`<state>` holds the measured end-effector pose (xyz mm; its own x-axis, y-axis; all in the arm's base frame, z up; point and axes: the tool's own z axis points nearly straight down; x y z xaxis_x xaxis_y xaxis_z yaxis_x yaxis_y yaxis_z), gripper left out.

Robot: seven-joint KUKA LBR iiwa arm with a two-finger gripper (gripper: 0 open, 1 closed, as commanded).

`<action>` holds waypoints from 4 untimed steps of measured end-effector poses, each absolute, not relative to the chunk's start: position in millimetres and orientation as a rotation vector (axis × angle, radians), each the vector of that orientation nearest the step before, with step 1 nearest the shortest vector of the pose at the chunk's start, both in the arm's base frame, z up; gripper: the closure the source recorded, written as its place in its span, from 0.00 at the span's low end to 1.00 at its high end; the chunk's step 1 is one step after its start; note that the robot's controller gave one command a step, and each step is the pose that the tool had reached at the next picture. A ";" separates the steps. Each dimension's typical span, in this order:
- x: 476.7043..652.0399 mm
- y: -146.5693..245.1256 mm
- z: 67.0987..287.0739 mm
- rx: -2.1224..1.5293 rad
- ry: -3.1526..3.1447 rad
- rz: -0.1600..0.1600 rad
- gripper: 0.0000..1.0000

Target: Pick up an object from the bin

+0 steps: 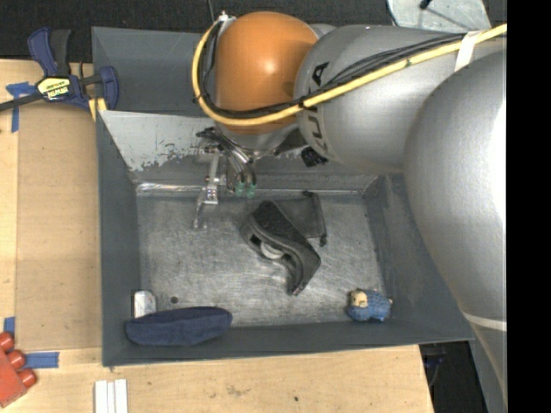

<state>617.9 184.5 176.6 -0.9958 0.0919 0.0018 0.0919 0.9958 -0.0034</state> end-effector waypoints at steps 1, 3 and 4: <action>598.7 116.0 135.2 -0.488 -3.103 0.004 0.00; 578.5 43.4 93.5 -0.468 -3.134 -0.015 1.00; 578.3 34.8 177.2 -0.474 -3.111 0.000 1.00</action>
Offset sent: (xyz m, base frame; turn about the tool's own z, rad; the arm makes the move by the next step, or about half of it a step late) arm -0.0194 -0.0656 -0.0403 0.2181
